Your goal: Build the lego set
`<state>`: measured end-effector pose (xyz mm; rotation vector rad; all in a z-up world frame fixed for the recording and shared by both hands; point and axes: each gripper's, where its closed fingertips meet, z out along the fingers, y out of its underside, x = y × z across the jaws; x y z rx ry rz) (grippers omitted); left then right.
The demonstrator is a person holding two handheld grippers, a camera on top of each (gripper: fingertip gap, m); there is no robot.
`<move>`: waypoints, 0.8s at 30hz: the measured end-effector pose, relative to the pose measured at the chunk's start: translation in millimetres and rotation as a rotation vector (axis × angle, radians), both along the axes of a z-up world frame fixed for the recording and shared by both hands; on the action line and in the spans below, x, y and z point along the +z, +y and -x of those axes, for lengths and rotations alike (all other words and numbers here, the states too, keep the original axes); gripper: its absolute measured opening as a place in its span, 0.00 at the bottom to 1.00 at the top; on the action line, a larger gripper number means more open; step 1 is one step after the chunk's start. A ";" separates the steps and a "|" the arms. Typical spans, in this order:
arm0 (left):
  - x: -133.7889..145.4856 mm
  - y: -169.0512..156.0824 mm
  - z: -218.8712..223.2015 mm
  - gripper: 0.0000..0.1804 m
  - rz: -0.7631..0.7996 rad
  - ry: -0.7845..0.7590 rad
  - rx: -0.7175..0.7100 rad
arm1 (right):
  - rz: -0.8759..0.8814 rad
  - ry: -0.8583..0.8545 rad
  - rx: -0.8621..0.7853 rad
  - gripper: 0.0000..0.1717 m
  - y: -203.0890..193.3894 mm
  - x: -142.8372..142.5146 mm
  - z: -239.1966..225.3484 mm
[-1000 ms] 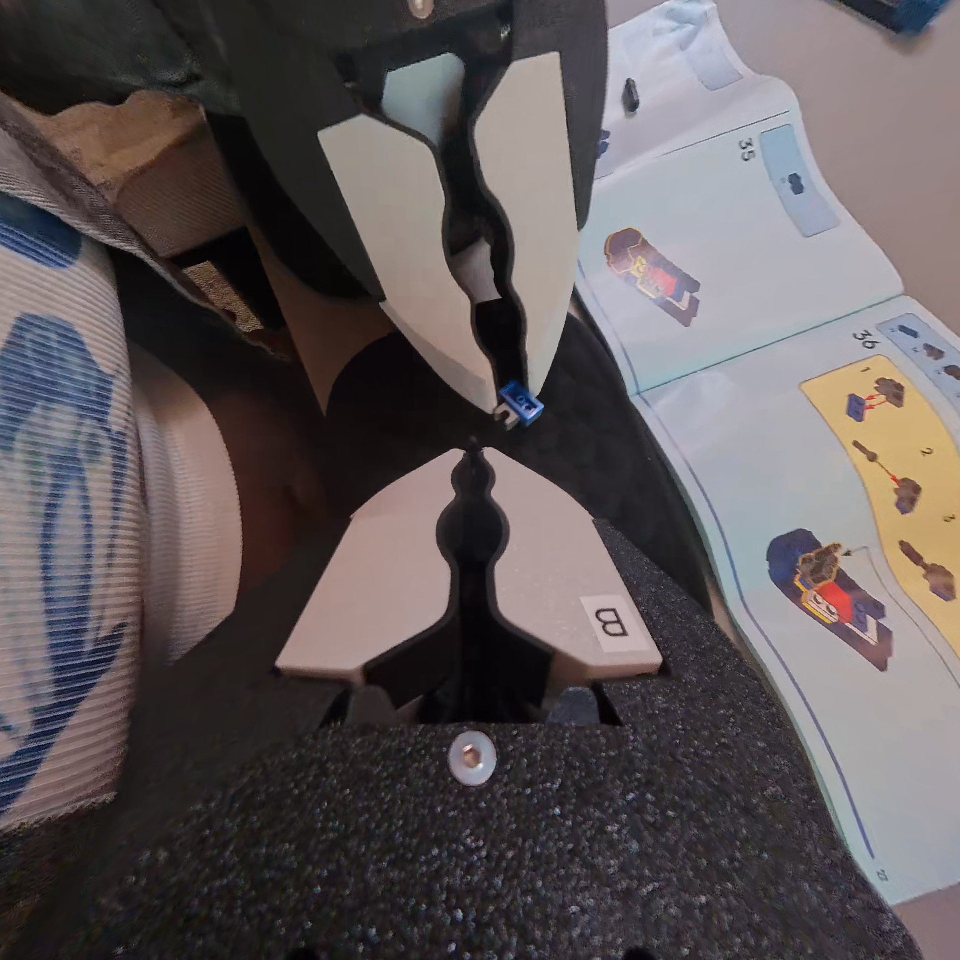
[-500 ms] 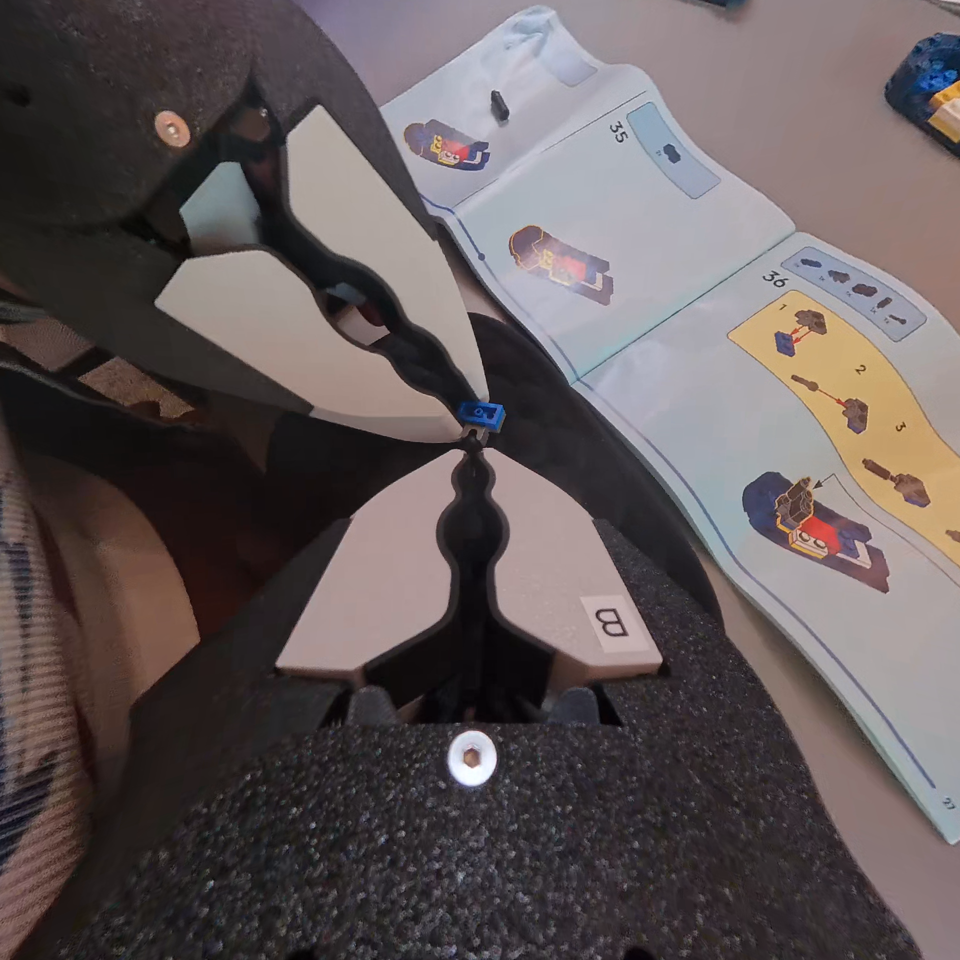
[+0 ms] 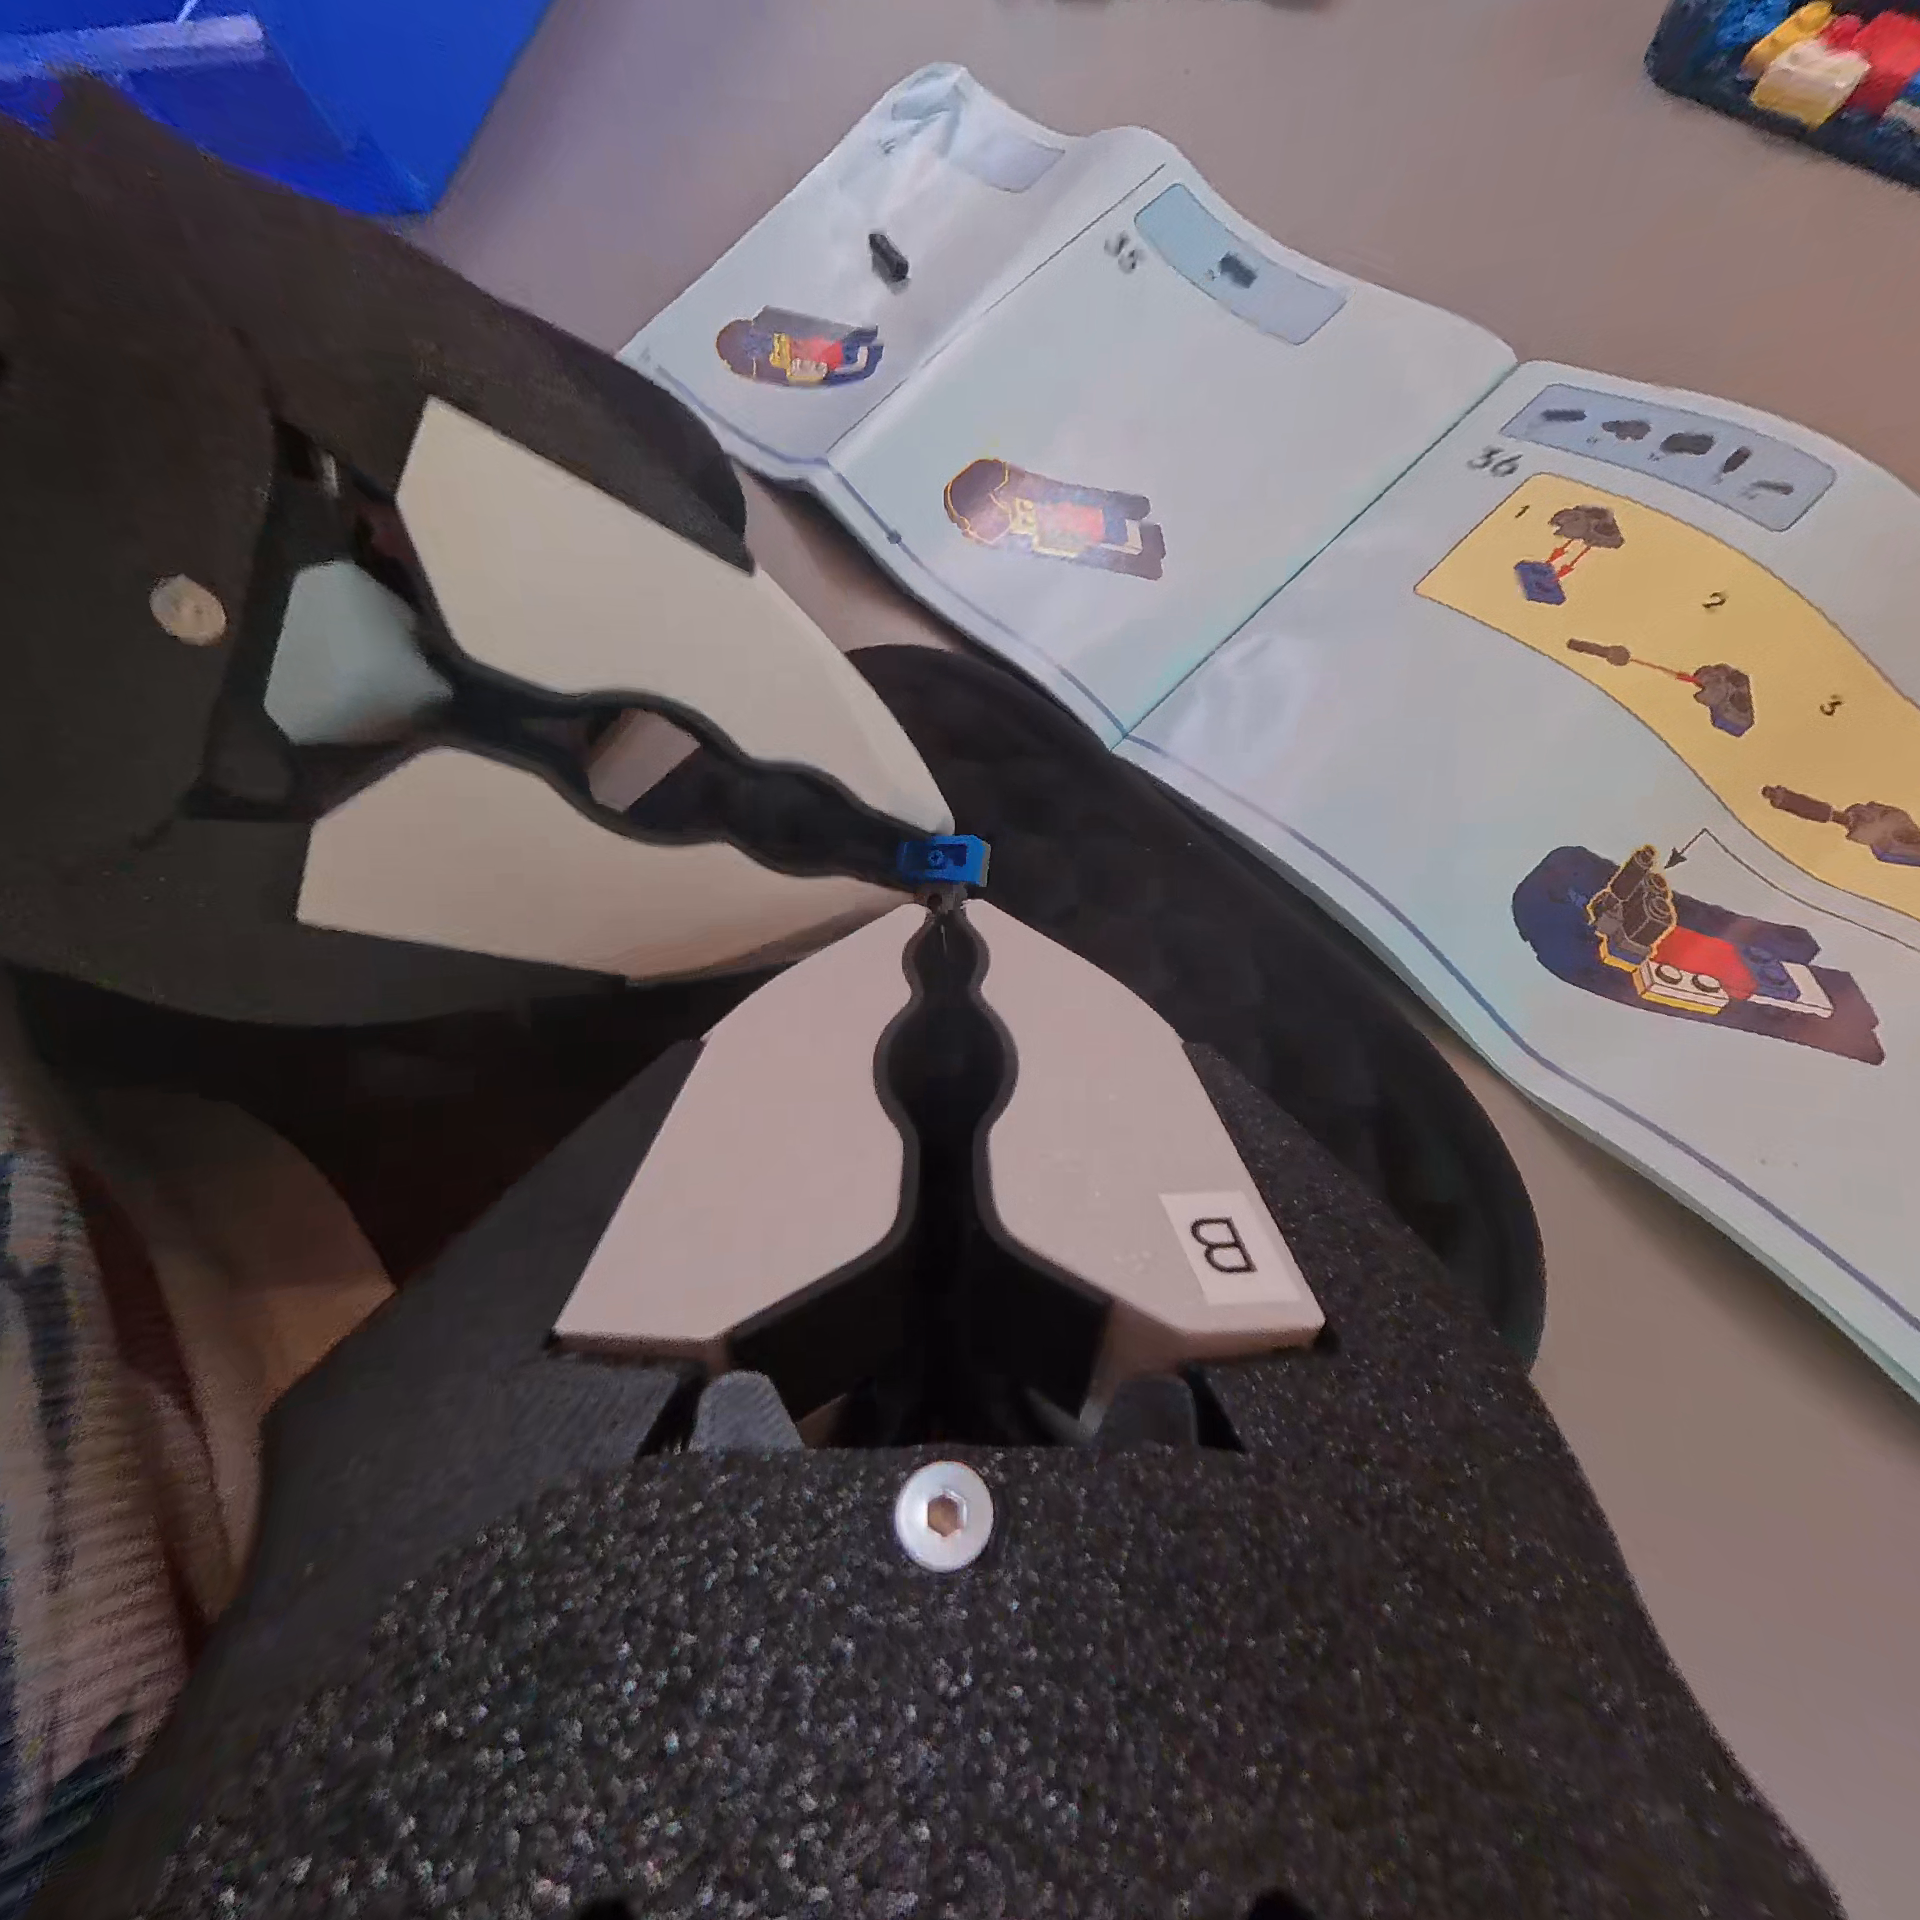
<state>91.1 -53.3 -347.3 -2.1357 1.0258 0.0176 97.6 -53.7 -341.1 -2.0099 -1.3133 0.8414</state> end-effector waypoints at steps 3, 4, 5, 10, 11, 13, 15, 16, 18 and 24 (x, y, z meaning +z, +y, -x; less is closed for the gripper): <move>0.4 -24.5 -46.7 0.05 0.126 -0.203 -0.170 | 0.018 0.198 -0.042 0.00 5.7 30.4 25.5; -1.4 -23.3 -45.6 0.05 0.104 -0.160 -0.182 | -0.092 0.069 -0.002 0.00 12.9 18.8 23.1; 0.9 -20.6 -39.8 0.05 0.099 -0.134 -0.167 | -0.145 -0.042 0.026 0.00 19.3 7.8 13.7; 3.9 -10.2 -36.3 0.05 0.096 -0.176 -0.115 | 0.049 0.273 -0.120 0.00 57.9 38.6 -6.4; 4.5 -8.1 -34.5 0.05 0.092 -0.184 -0.106 | 0.046 0.317 -0.141 0.00 66.6 44.1 -12.0; 5.4 -7.4 -33.1 0.05 0.102 -0.214 -0.094 | 0.039 0.338 -0.124 0.00 72.1 46.2 -20.9; 6.2 -7.2 -32.1 0.05 0.095 -0.212 -0.091 | 0.041 0.339 -0.072 0.02 66.1 44.9 -27.0; 6.4 -7.1 -31.8 0.05 0.095 -0.214 -0.091 | 0.038 0.336 -0.028 0.03 59.5 44.3 -30.0; 6.5 -7.1 -31.7 0.05 0.102 -0.224 -0.091 | 0.008 0.316 0.026 0.05 49.7 42.7 -39.2; 5.8 -7.8 -32.5 0.05 0.107 -0.222 -0.105 | -0.100 0.219 0.088 0.08 29.4 31.1 -71.5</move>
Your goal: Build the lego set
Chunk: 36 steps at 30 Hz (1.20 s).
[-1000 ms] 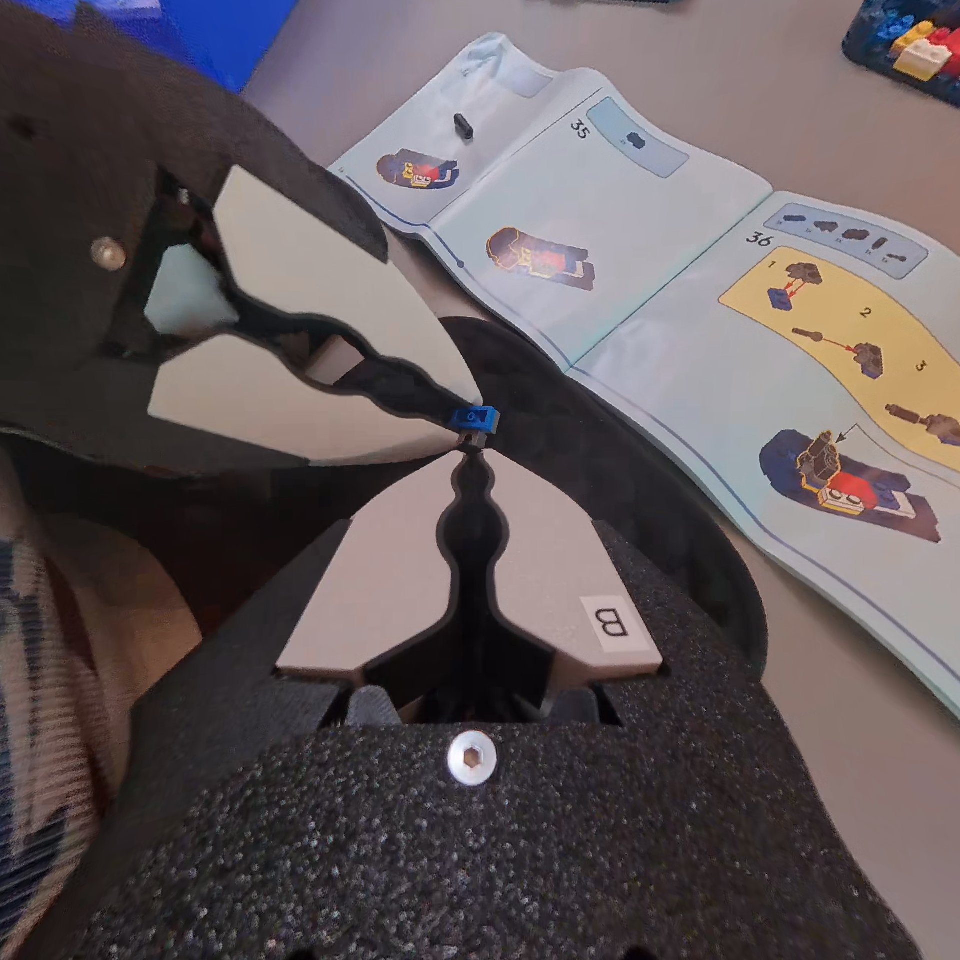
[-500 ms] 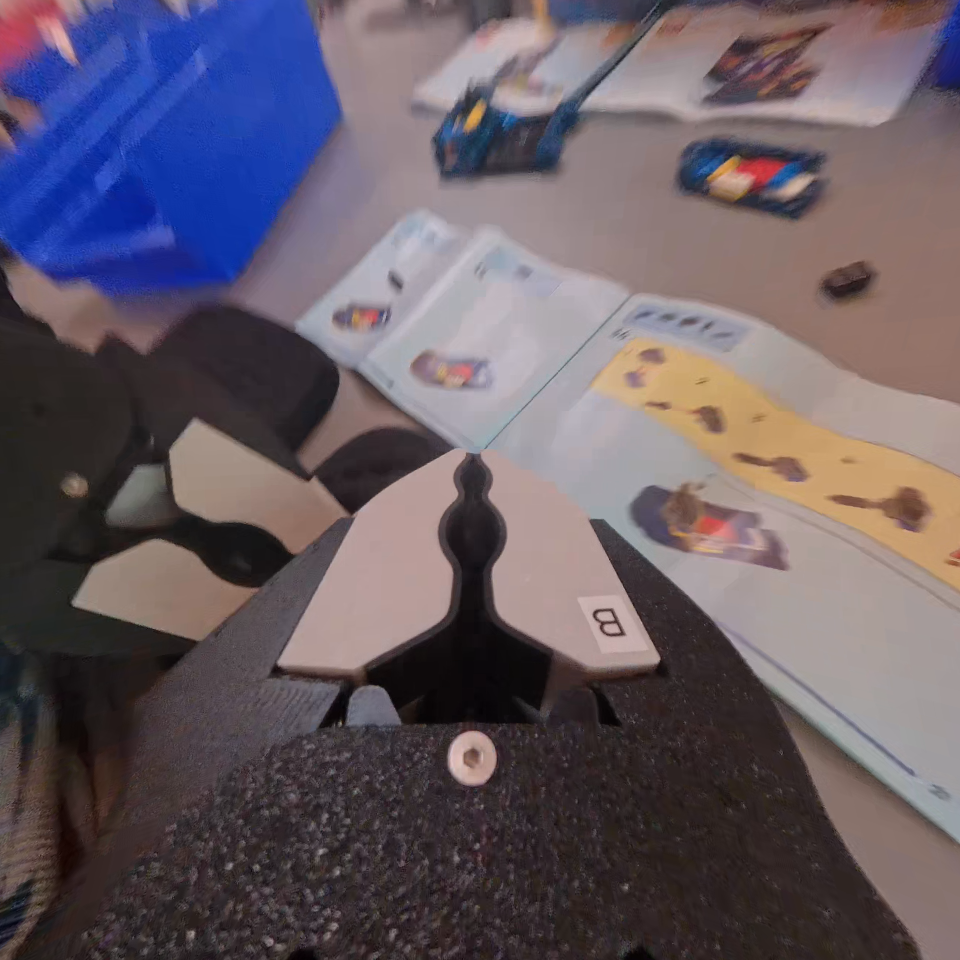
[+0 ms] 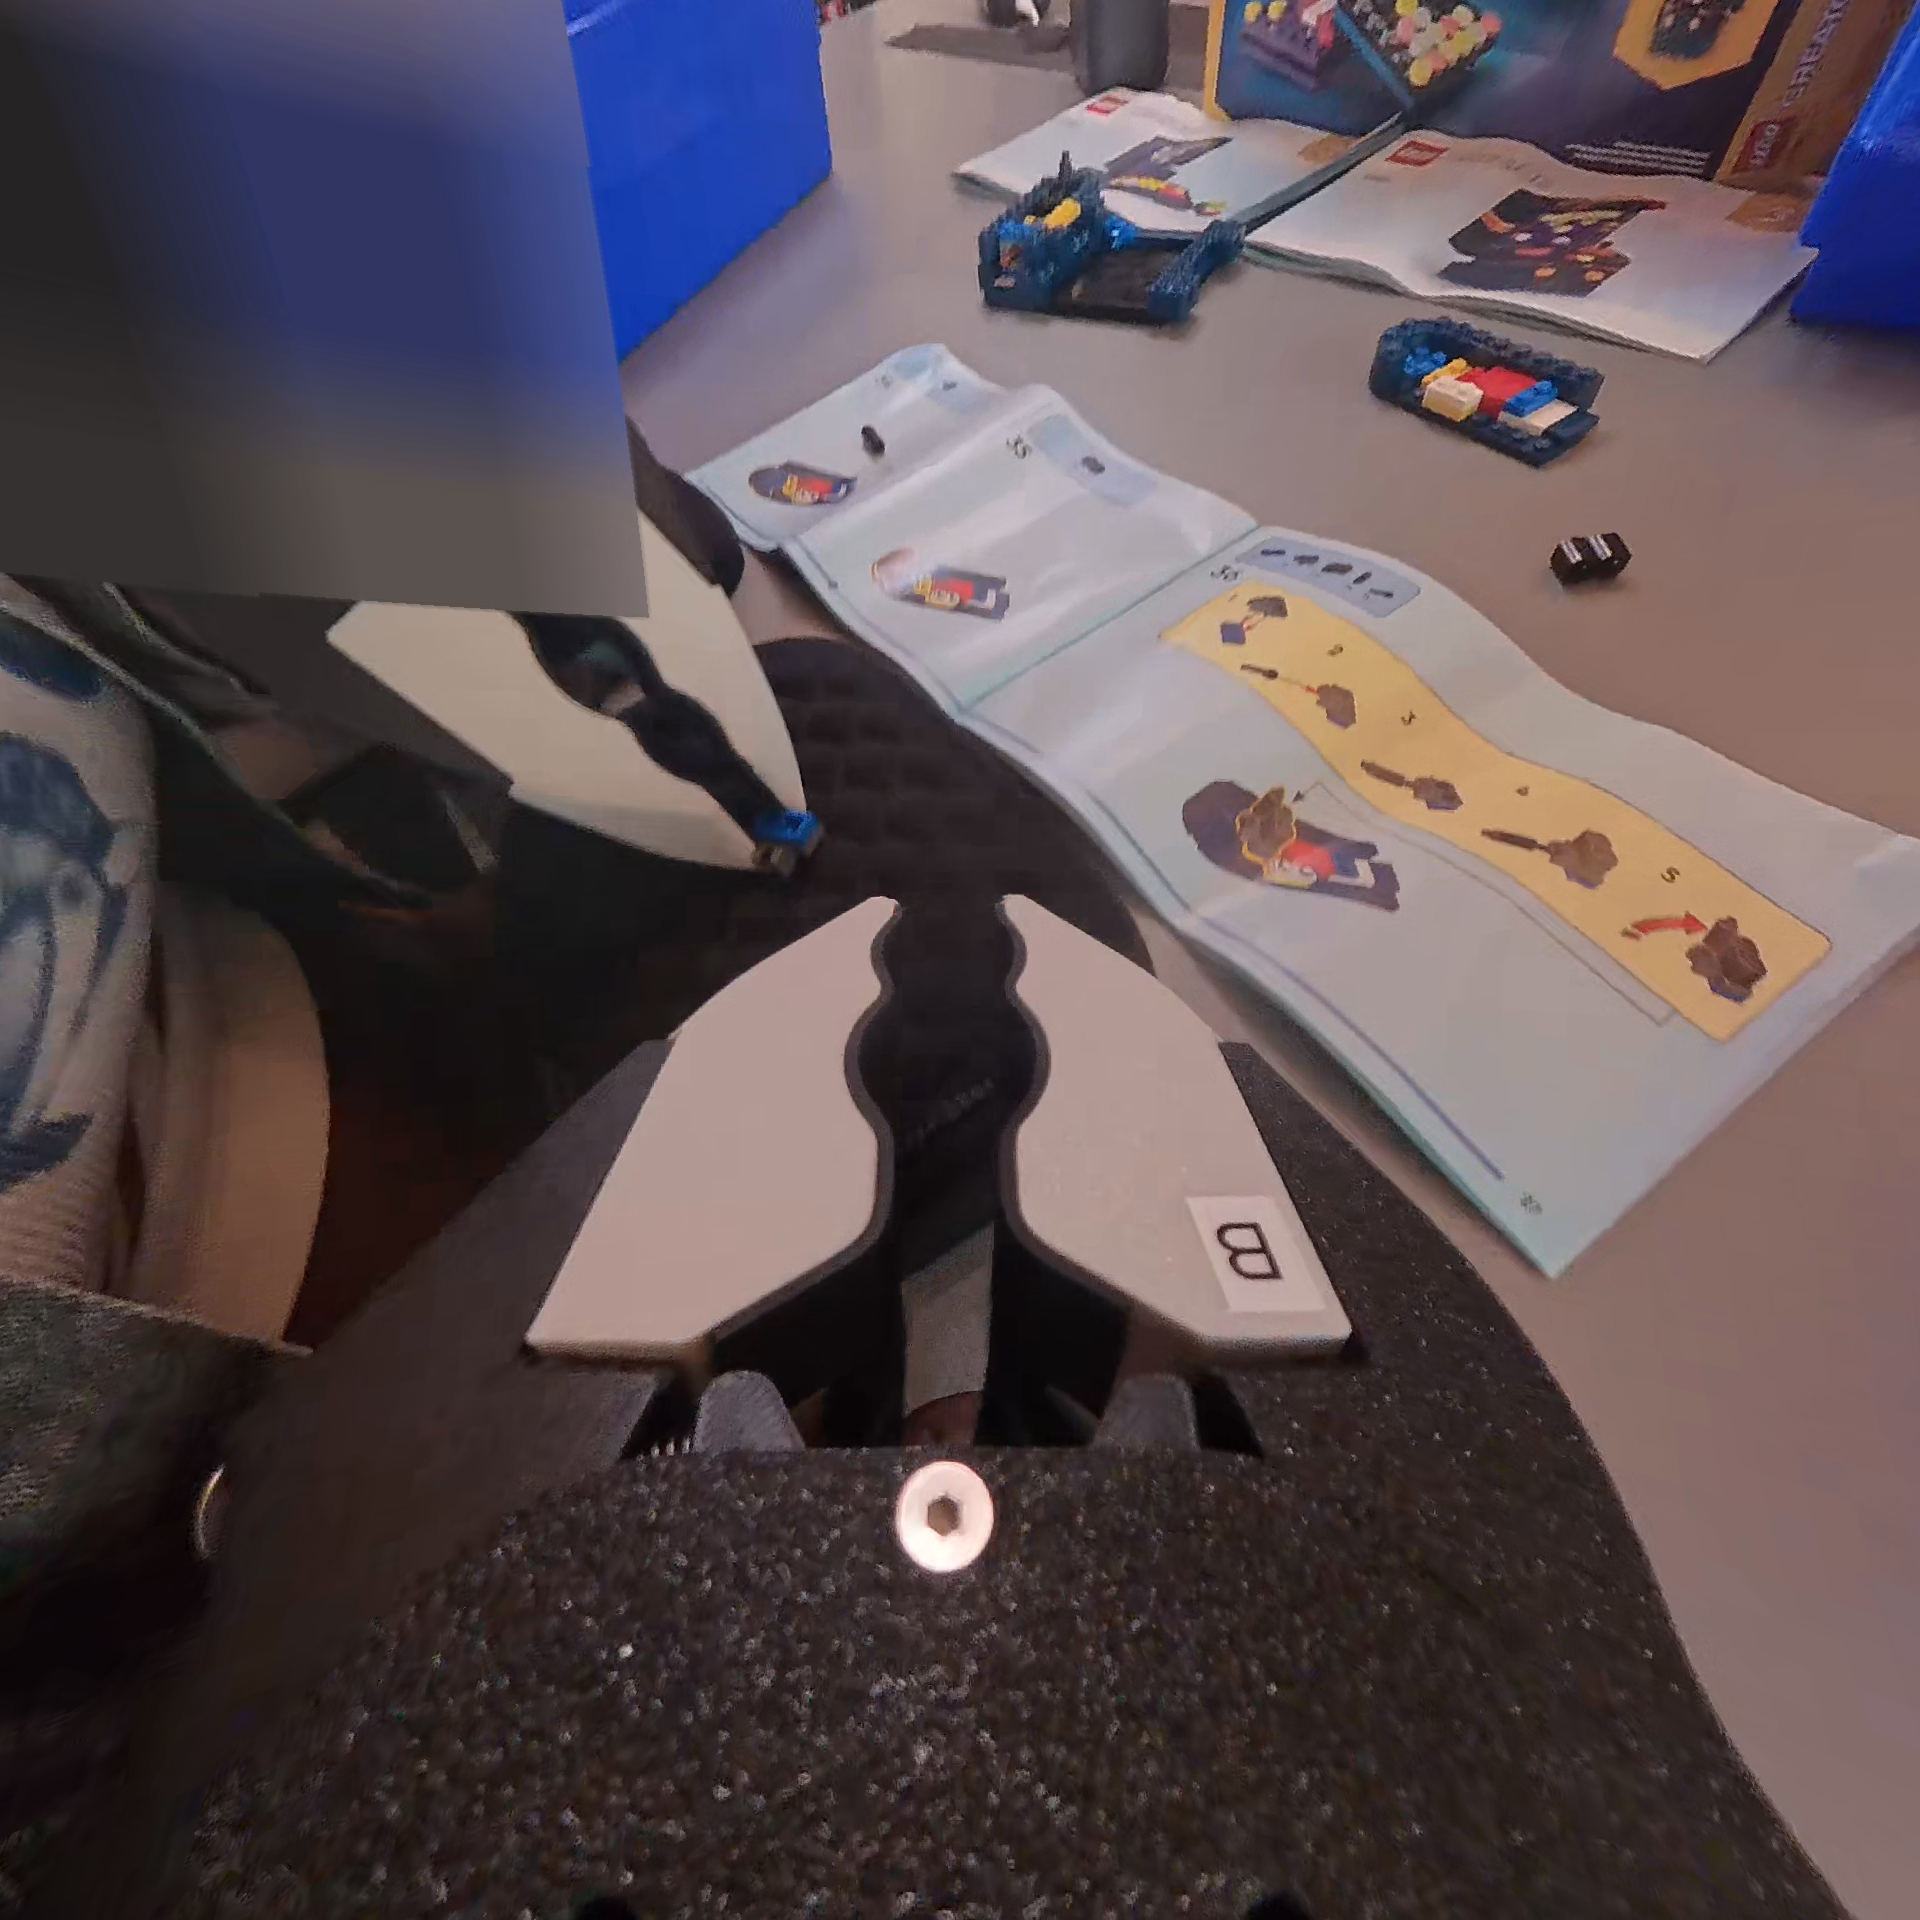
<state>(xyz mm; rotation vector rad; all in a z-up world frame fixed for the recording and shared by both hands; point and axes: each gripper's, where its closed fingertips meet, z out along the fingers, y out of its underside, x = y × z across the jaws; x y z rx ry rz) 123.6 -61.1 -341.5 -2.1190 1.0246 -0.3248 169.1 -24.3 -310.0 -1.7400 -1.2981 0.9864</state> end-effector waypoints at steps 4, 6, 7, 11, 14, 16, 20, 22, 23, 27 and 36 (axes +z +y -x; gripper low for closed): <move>-0.8 -0.2 -0.3 0.05 0.017 -0.013 -0.003 | -0.019 -0.038 0.011 0.09 -11.1 -4.6 -13.4; -1.6 -0.2 -0.4 0.05 0.024 -0.014 -0.007 | -0.027 -0.059 0.012 0.09 -15.0 -7.1 -19.5; -1.8 -0.1 -0.6 0.05 0.024 -0.012 -0.009 | -0.033 -0.065 0.012 0.09 -16.9 -7.9 -22.0; -2.2 -0.1 -0.9 0.05 0.005 0.000 -0.021 | -0.042 -0.083 0.054 0.09 -30.3 -9.0 -27.2; -2.4 -0.1 -1.0 0.05 0.011 0.001 -0.024 | -0.048 -0.118 0.098 0.09 -41.4 -12.5 -31.9; -2.7 0.0 -1.0 0.05 0.009 0.005 -0.028 | -0.054 -0.138 0.111 0.09 -46.6 -15.4 -34.9; -2.9 -0.1 -1.0 0.05 0.000 0.014 -0.032 | -0.054 -0.153 0.125 0.09 -54.9 -18.0 -37.4; -3.0 0.0 -1.0 0.05 -0.002 0.018 -0.034 | -0.053 -0.152 0.139 0.09 -58.7 -17.3 -37.1; -3.0 0.1 -1.0 0.05 -0.002 0.020 -0.036 | -0.051 -0.153 0.150 0.09 -61.2 -16.9 -36.8; -3.0 0.1 -1.1 0.05 -0.005 0.021 -0.040 | -0.003 -0.126 0.255 0.05 -85.2 -11.9 -31.5; -3.5 0.6 -1.5 0.05 -0.011 0.031 -0.062 | 0.410 -0.452 0.335 0.09 -180.0 -98.9 -66.7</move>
